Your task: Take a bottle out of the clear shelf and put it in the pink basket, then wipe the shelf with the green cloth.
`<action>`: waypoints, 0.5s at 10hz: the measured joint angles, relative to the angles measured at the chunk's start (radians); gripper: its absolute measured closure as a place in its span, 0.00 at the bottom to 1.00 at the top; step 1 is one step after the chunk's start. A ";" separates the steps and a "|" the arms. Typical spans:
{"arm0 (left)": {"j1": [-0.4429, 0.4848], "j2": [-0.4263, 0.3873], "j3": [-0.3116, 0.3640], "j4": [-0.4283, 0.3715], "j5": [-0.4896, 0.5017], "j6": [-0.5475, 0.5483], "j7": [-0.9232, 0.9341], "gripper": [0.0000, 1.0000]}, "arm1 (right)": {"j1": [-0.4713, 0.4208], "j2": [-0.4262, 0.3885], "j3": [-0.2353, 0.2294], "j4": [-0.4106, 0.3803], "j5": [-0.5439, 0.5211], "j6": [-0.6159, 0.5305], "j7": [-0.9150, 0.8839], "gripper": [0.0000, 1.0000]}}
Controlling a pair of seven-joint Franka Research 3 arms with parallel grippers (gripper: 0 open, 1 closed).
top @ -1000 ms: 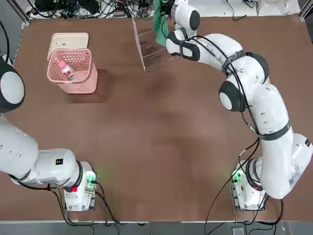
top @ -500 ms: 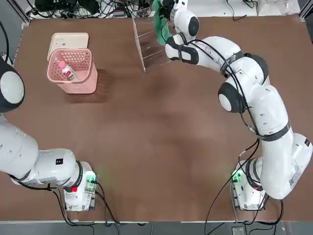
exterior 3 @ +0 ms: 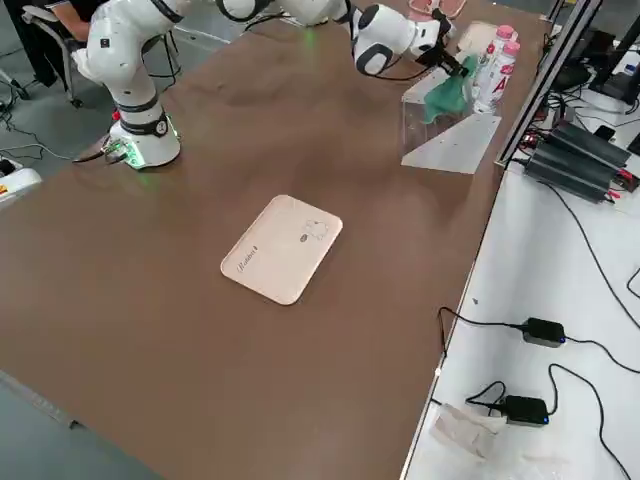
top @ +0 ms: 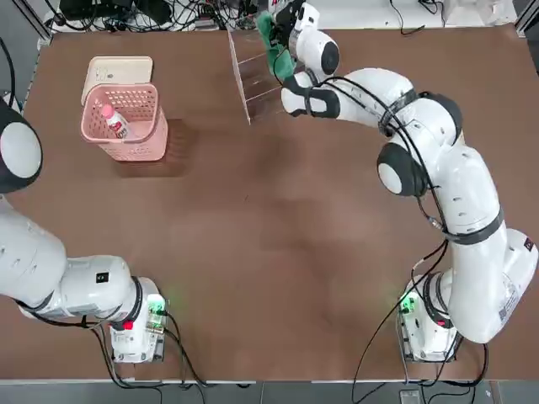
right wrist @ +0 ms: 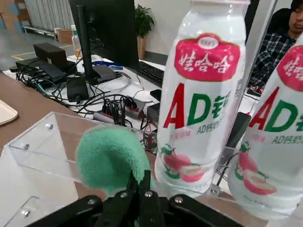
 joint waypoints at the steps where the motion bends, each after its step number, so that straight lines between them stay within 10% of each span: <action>1: 0.000 0.000 0.000 0.000 0.000 0.000 0.000 0.00 | 0.000 -0.018 0.001 -0.017 0.000 0.000 0.000 0.97; 5: 0.000 0.000 0.000 0.000 0.000 0.000 0.000 0.00 | -0.020 -0.061 0.002 -0.095 -0.061 0.000 0.000 0.97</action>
